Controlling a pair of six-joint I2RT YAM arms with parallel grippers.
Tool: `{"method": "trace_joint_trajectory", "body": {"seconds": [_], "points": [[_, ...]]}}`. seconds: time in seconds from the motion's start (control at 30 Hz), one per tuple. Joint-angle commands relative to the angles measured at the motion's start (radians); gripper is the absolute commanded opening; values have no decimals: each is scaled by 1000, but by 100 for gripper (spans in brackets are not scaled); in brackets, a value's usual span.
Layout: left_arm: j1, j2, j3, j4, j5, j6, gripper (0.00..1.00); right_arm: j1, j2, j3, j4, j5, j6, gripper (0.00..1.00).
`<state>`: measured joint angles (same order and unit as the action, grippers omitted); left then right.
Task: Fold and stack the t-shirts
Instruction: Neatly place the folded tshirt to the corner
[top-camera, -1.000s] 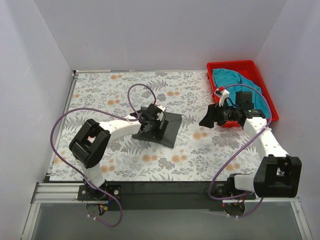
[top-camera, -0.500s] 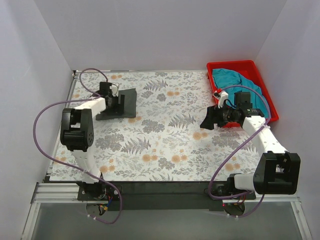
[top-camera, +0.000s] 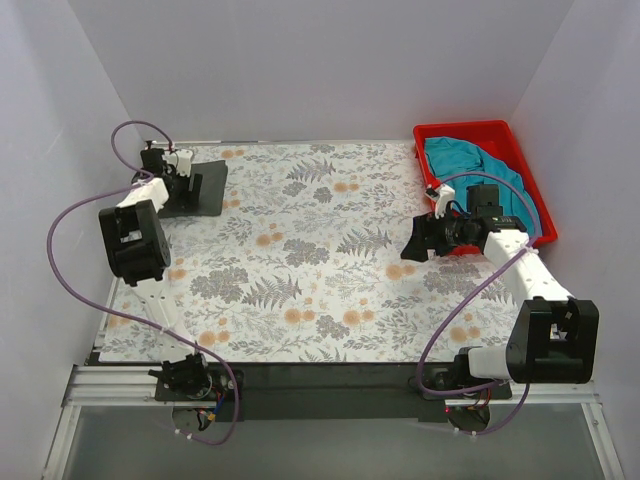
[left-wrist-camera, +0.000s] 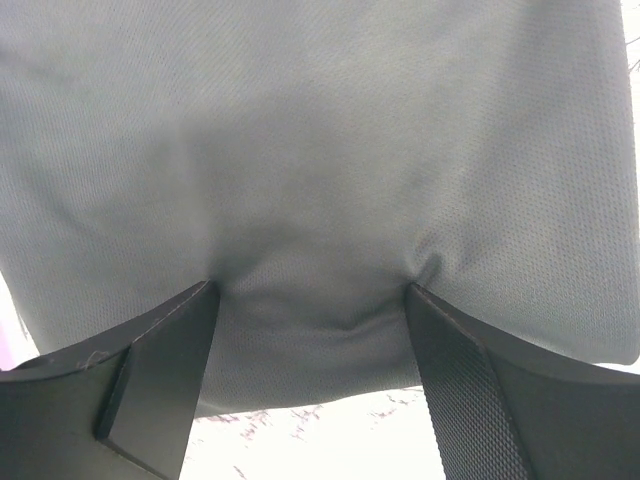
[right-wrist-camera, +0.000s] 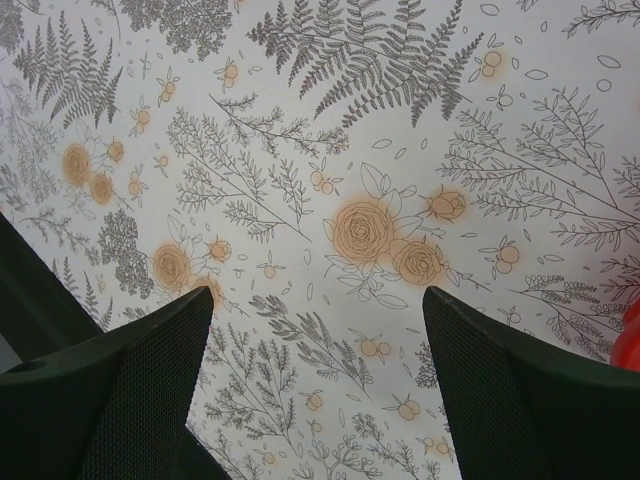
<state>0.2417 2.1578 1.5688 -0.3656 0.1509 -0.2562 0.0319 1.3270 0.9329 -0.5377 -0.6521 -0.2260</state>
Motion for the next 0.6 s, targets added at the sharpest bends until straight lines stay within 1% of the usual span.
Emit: {"method": "trace_joint_trajectory", "body": {"seconds": [0.0, 0.13, 0.3, 0.43, 0.57], "points": [[27, 123, -33, -108, -112, 187, 73, -6, 1, 34, -25, 9, -26, 92], [44, 131, 16, -134, -105, 193, 74, -7, -6, 34, -31, 11, -35, 93], [47, 50, 89, -173, -45, 152, 75, -6, -11, 32, -30, 2, -36, 93], [48, -9, 204, -263, 1, 112, 76, -6, -26, 38, -31, -3, -35, 94], [47, -75, 230, -338, 50, 40, 76, -6, -41, 37, -28, -9, -30, 96]]}}
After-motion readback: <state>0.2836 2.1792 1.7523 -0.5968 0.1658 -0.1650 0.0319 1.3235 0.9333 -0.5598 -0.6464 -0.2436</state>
